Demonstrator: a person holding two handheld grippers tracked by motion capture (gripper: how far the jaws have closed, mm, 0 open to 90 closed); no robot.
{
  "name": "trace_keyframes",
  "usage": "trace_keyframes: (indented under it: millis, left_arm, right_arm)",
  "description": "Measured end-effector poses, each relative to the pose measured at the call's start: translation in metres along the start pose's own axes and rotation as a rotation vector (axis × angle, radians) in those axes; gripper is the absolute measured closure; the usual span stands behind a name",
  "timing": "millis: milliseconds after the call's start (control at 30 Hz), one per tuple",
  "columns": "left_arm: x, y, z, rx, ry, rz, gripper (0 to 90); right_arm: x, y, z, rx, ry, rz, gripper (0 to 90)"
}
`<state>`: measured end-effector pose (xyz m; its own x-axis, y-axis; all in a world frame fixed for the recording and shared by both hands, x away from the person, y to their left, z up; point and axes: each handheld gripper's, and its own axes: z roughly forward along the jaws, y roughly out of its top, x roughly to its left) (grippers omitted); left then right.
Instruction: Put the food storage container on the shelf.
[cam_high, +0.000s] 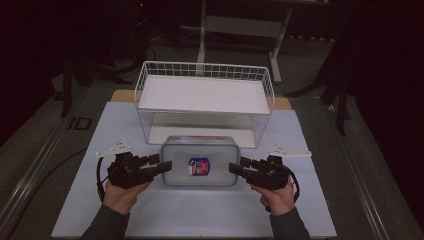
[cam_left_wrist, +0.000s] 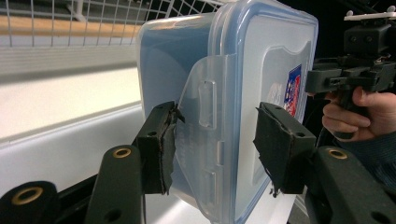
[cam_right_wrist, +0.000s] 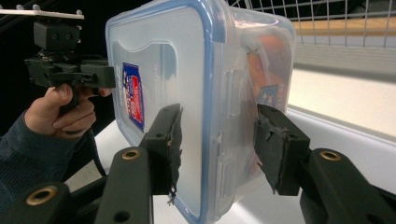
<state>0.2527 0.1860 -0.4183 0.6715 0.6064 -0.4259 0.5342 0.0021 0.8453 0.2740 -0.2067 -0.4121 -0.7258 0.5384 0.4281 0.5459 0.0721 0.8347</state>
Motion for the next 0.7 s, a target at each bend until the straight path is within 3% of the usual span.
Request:
trace_keyframes:
  millis: [700]
  left_arm:
    - [-0.005, 0.035, -0.007, -0.033, 0.004, 0.062, 49.0]
  right_arm:
    - [0.006, 0.032, -0.005, -0.037, 0.005, -0.057, 52.6]
